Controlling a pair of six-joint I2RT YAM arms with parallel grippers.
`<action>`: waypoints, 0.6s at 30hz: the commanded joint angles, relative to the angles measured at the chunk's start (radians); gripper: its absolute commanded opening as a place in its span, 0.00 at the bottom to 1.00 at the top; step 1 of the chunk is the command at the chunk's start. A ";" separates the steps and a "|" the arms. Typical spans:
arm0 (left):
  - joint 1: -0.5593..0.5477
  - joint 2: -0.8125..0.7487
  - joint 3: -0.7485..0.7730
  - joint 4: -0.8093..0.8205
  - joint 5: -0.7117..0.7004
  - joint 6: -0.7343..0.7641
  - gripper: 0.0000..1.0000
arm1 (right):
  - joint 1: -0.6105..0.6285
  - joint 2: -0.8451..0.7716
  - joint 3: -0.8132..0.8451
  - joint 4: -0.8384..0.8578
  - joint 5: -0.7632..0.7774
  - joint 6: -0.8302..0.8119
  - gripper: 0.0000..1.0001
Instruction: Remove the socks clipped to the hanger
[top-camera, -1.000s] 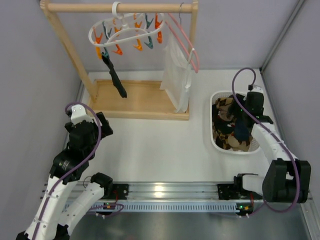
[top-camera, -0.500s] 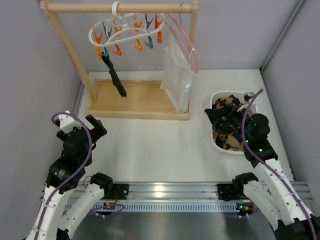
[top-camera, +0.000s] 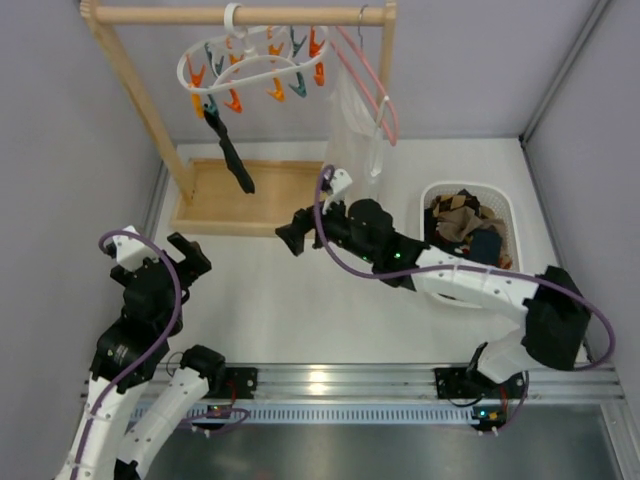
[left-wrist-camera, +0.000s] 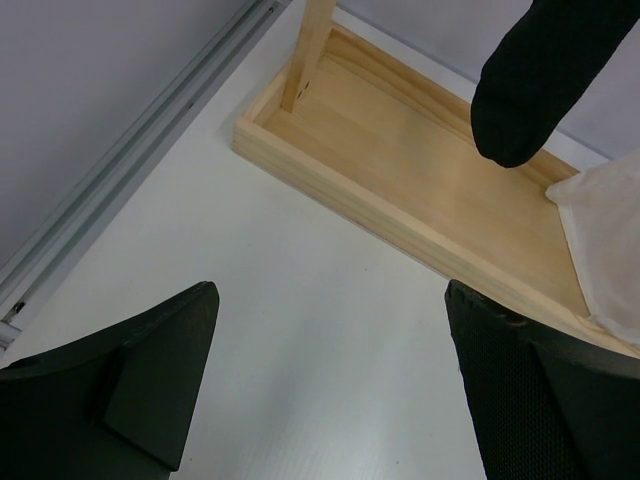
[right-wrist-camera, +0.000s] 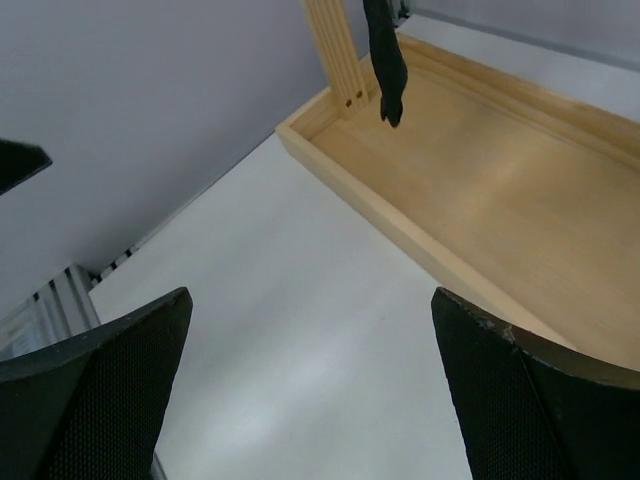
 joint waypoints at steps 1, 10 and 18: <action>0.008 -0.010 -0.008 0.042 0.000 0.003 0.98 | 0.019 0.183 0.187 0.113 0.054 -0.097 1.00; 0.006 0.004 -0.011 0.055 0.039 0.027 0.98 | 0.017 0.630 0.719 -0.052 0.158 -0.177 0.84; 0.006 0.019 -0.011 0.063 0.063 0.037 0.98 | 0.008 0.814 0.934 -0.064 0.211 -0.257 0.76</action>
